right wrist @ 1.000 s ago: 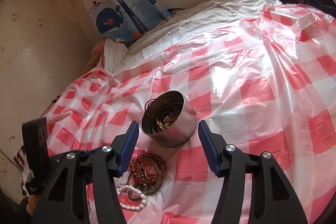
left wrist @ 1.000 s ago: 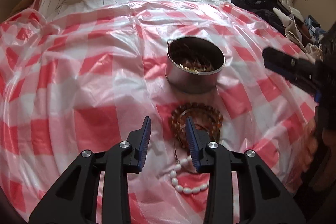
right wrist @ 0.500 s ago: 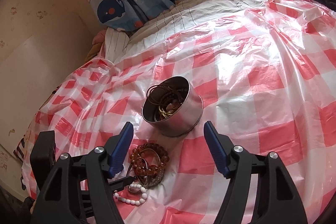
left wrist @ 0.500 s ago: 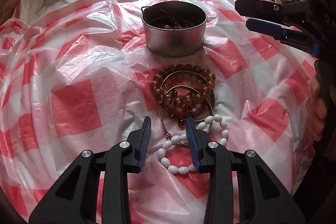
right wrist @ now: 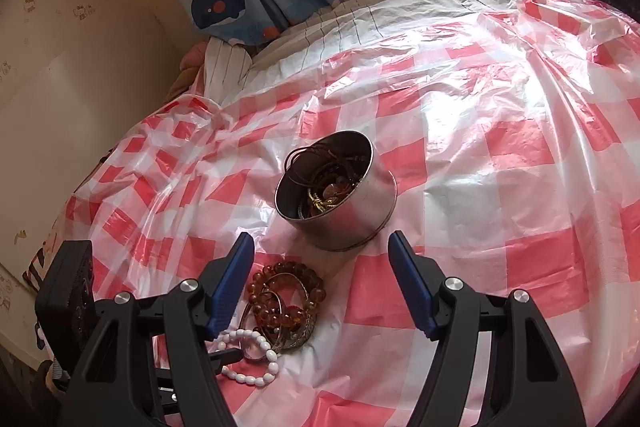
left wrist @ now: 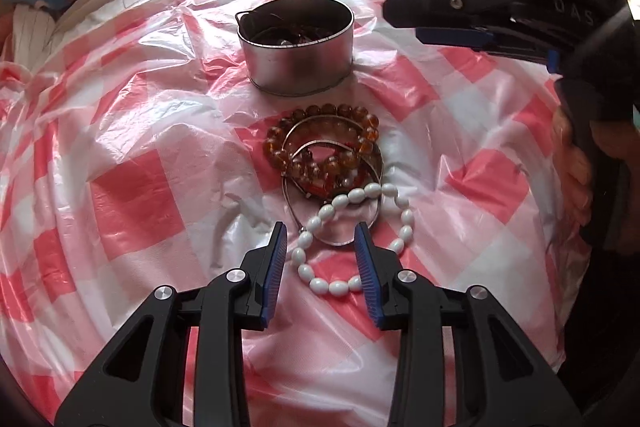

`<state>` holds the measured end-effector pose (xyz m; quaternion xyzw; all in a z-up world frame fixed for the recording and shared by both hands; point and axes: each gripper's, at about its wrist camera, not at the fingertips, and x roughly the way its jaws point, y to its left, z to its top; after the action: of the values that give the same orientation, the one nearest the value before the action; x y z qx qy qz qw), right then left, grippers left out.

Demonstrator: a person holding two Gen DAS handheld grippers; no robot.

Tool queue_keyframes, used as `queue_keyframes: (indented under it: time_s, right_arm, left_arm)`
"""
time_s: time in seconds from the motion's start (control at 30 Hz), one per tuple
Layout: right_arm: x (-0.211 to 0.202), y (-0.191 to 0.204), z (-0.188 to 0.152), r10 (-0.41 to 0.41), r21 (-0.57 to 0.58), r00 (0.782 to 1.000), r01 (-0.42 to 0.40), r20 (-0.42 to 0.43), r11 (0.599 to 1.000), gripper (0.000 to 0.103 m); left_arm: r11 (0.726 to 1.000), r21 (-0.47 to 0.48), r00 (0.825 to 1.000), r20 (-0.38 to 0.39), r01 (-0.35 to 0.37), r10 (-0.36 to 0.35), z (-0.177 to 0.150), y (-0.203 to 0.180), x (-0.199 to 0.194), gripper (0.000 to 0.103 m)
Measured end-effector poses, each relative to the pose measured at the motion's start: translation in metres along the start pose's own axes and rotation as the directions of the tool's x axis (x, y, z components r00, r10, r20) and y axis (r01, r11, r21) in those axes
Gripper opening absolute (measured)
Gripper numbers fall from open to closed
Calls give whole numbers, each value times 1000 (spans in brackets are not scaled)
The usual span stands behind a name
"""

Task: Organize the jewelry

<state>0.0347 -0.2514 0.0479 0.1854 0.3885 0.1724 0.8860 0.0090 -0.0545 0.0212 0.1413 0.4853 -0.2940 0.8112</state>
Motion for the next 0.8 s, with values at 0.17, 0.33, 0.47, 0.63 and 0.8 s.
queue_keyframes:
  time_s: [0.17, 0.33, 0.47, 0.63, 0.8]
  right_arm:
    - [24, 18, -10, 13, -65, 997, -18, -77, 998, 67]
    - [53, 31, -23, -29, -119, 988, 11, -152, 993, 30]
    - [49, 35, -23, -19, -134, 992, 2, -127, 991, 2]
    - [26, 25, -10, -9, -96, 998, 3, -55, 995, 1]
    - [46, 5, -12, 50, 23, 985, -46, -167, 999, 6]
  left_arm:
    - [999, 31, 1000, -21, -10, 11, -4, -4, 7, 33]
    - [1000, 6, 1000, -15, -10, 10, -5, 1, 5, 7]
    - [998, -56, 999, 35, -1, 3, -2, 15, -5, 7]
    - [990, -143, 995, 97, -3, 17, 0, 36, -19, 7]
    - [985, -159, 996, 51, -66, 75, 2, 43, -7, 7]
